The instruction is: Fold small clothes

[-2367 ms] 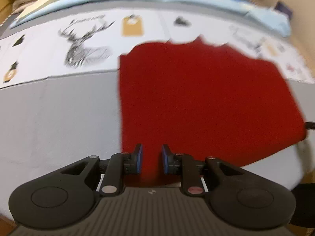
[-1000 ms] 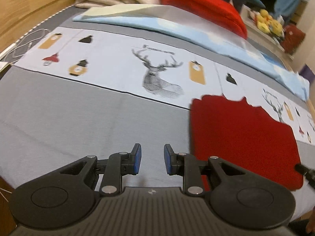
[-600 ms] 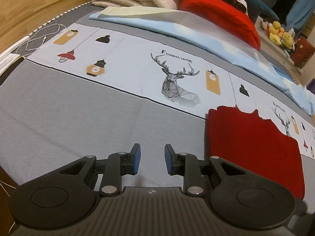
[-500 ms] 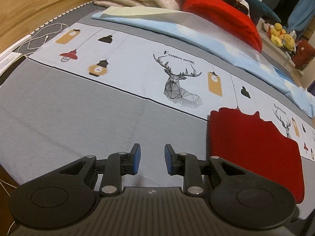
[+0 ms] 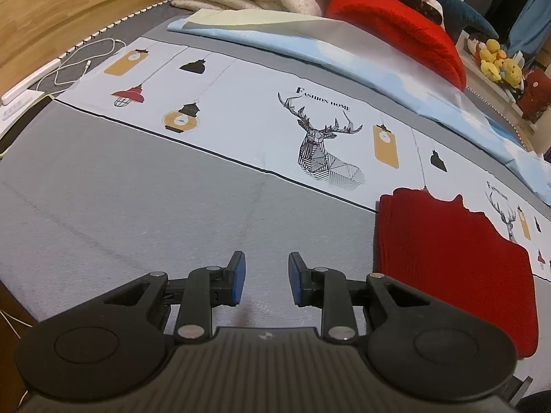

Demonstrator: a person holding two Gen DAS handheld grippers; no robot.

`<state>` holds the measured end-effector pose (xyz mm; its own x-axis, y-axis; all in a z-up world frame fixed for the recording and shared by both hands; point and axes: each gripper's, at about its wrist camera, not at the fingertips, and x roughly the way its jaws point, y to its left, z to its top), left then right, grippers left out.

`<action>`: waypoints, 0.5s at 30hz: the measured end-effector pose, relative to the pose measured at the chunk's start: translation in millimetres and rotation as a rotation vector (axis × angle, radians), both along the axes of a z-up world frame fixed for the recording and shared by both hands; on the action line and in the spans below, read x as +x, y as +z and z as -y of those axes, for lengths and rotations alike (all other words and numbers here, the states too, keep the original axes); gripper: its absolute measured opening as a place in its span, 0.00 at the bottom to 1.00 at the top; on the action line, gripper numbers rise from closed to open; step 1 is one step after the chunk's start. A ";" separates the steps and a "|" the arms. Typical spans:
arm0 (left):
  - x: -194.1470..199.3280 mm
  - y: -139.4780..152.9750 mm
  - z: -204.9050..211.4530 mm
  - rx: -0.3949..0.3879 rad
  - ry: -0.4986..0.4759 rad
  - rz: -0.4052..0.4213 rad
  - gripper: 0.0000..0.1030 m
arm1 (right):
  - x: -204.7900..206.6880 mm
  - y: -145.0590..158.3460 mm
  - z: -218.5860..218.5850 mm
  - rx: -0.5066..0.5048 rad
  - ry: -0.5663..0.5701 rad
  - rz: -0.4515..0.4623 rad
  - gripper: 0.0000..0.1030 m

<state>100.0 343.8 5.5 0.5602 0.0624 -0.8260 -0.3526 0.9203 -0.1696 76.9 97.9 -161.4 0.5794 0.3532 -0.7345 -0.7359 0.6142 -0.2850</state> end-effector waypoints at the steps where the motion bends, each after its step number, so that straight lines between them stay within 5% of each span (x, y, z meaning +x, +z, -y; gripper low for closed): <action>1: 0.1 0.0 -0.1 0.001 0.001 0.000 0.29 | -1.1 -1.0 -0.9 -0.006 0.002 0.011 0.48; 7: 1.8 1.9 3.8 0.000 0.000 0.002 0.29 | 11.5 11.9 12.5 0.080 -0.040 -0.045 0.19; 15: 12.6 5.2 33.3 0.008 -0.038 0.003 0.29 | 18.3 69.4 67.4 0.311 -0.148 -0.018 0.17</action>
<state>112.6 310.5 10.6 0.5644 0.0475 -0.8241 -0.3167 0.9344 -0.1630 95.2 30.4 -92.1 0.6292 0.4748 -0.6153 -0.6355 0.7701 -0.0556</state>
